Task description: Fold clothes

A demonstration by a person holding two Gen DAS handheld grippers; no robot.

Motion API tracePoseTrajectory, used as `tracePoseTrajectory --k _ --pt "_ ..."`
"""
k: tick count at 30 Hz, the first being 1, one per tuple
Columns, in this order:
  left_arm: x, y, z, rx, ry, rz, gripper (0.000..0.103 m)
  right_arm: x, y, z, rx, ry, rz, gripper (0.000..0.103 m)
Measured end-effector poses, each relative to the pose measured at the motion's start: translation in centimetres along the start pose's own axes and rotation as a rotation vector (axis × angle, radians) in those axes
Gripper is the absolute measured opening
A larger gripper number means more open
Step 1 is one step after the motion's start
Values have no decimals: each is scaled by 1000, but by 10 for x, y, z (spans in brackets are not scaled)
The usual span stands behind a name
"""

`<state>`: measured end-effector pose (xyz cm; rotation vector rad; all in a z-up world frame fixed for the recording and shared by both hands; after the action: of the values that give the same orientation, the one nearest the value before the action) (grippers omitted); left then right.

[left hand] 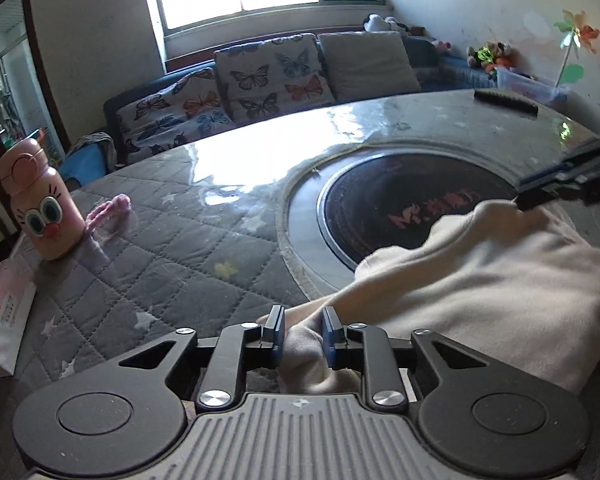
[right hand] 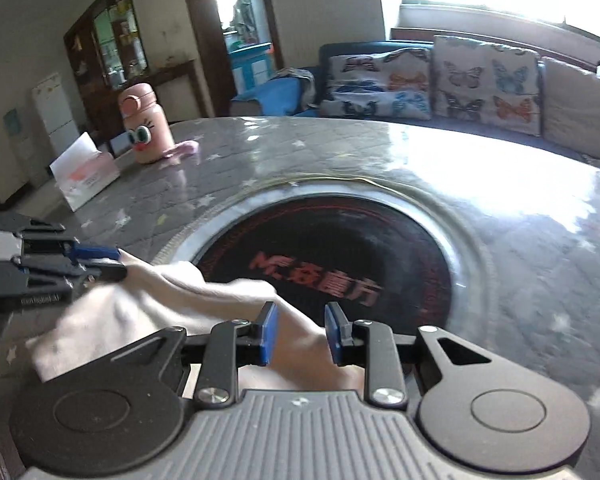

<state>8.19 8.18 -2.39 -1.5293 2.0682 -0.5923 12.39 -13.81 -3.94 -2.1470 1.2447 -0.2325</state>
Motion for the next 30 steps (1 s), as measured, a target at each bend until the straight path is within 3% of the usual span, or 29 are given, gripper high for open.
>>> tracePoseTrajectory --k 8,18,24,30 --pt "-3 -13 -27 67 -19 -44 29 18 23 -8 -15 15 76 25" --pt "28 -20 -22 42 84 -11 23 19 19 -1 9 71 81 21" --pt "43 -27 1 -2 124 -9 22 -8 -2 -3 31 -30 29 21" --pt "42 -28 19 -27 126 -40 22 -26 -13 30 -25 -39 -19 21"
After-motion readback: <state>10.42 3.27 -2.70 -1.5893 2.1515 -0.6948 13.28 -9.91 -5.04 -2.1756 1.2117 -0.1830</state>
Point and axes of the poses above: each gripper's, at about its wrist camera, not at the fingertips, and z roughly the way its jaws point, x to its right, y to its underside, the point moved 4 cm from there along z, roughly the way its jaws point, and after that the axes turned 10 degrees about -x, right-handed, at the moved point
